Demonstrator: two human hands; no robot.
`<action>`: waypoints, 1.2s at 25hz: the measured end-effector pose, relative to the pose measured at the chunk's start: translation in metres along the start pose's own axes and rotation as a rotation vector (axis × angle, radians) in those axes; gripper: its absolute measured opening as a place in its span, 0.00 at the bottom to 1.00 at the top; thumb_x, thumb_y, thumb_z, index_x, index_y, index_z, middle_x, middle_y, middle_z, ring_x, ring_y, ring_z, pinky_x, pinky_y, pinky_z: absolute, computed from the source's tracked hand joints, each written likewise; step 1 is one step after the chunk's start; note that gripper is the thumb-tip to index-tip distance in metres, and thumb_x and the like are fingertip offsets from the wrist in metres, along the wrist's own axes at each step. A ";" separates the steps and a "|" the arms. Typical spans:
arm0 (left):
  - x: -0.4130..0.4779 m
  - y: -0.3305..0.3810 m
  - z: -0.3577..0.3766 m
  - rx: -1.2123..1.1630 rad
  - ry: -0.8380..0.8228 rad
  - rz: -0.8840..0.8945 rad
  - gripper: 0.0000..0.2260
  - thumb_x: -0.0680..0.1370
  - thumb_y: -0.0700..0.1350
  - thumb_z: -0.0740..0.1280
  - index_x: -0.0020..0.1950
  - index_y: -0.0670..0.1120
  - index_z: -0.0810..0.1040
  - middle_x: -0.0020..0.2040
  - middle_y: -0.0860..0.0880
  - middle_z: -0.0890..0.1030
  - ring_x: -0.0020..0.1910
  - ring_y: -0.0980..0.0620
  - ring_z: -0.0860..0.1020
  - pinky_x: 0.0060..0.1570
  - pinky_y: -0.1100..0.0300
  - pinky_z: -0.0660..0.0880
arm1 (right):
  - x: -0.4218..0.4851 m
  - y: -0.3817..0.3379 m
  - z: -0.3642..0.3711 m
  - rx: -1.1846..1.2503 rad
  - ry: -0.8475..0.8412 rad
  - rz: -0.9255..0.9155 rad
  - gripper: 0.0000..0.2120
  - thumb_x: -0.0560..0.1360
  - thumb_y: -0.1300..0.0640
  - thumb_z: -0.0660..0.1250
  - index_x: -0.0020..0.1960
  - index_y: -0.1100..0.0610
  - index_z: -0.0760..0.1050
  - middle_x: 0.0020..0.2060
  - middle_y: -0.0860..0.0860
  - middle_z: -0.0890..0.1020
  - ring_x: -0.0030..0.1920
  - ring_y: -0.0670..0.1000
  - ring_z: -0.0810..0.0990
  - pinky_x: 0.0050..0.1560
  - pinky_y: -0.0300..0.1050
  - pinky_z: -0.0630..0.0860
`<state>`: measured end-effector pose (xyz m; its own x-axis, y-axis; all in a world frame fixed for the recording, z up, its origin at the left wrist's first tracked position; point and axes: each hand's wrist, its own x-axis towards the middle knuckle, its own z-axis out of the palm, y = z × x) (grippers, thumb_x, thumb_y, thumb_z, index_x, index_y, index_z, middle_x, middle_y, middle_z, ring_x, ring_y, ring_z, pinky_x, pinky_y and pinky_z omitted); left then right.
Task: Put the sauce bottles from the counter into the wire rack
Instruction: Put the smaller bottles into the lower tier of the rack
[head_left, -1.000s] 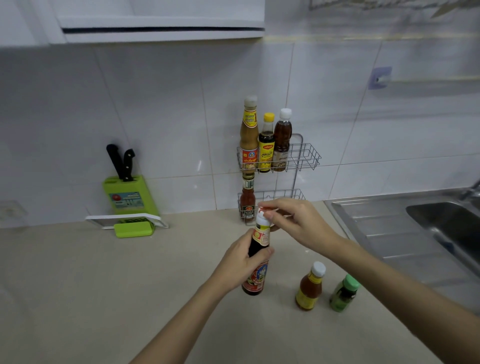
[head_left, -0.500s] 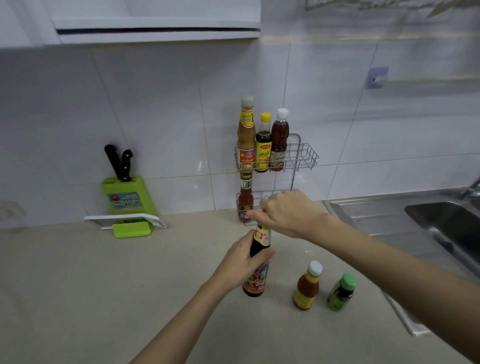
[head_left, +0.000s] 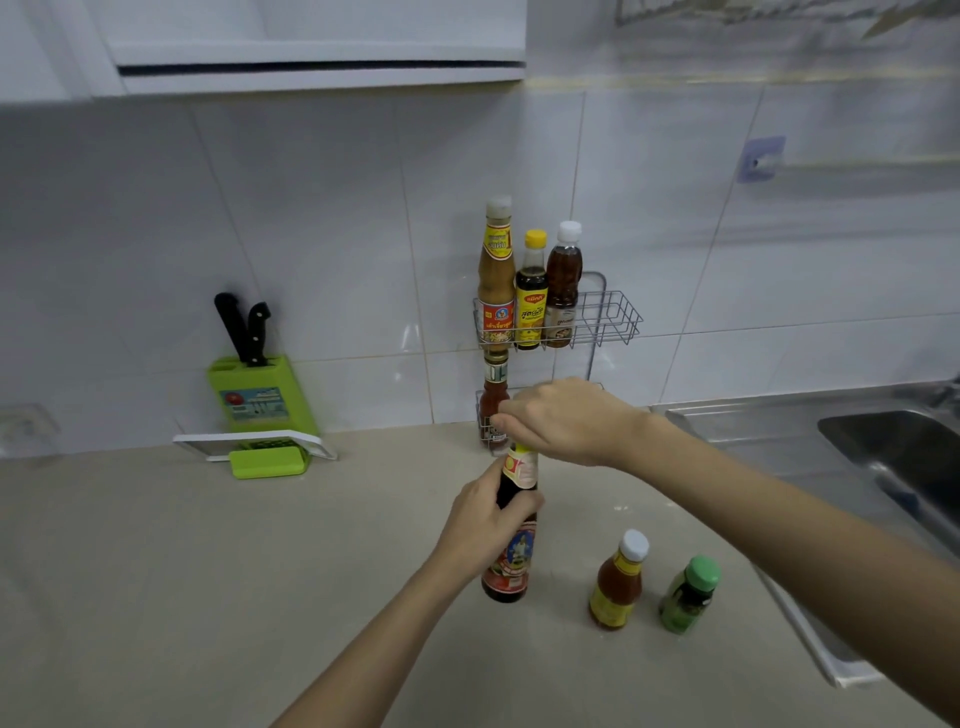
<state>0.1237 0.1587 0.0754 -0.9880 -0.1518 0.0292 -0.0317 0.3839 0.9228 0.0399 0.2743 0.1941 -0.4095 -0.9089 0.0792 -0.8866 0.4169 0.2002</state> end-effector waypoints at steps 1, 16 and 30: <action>0.000 0.002 0.002 0.029 0.035 0.005 0.05 0.70 0.53 0.67 0.42 0.54 0.73 0.39 0.49 0.82 0.42 0.49 0.81 0.48 0.45 0.80 | 0.002 0.002 0.001 -0.116 0.053 -0.033 0.14 0.81 0.50 0.57 0.39 0.55 0.67 0.31 0.51 0.75 0.28 0.54 0.70 0.24 0.46 0.66; 0.048 -0.016 0.006 0.446 0.055 0.138 0.14 0.71 0.58 0.66 0.49 0.50 0.75 0.39 0.50 0.81 0.38 0.51 0.78 0.38 0.54 0.74 | 0.009 0.030 0.054 -0.175 -0.172 0.212 0.15 0.81 0.55 0.53 0.64 0.62 0.67 0.50 0.59 0.80 0.48 0.60 0.80 0.39 0.51 0.72; 0.176 -0.086 0.013 -0.178 -0.057 -0.142 0.06 0.77 0.43 0.66 0.52 0.46 0.81 0.49 0.49 0.84 0.51 0.51 0.82 0.54 0.58 0.78 | 0.033 0.096 0.148 0.649 0.264 0.739 0.15 0.76 0.42 0.63 0.44 0.53 0.65 0.34 0.48 0.76 0.33 0.47 0.74 0.30 0.40 0.68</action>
<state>-0.0498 0.1111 -0.0041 -0.9826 -0.1390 -0.1232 -0.1491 0.1947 0.9695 -0.0908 0.2856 0.0713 -0.9109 -0.3622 0.1976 -0.4090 0.7296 -0.5481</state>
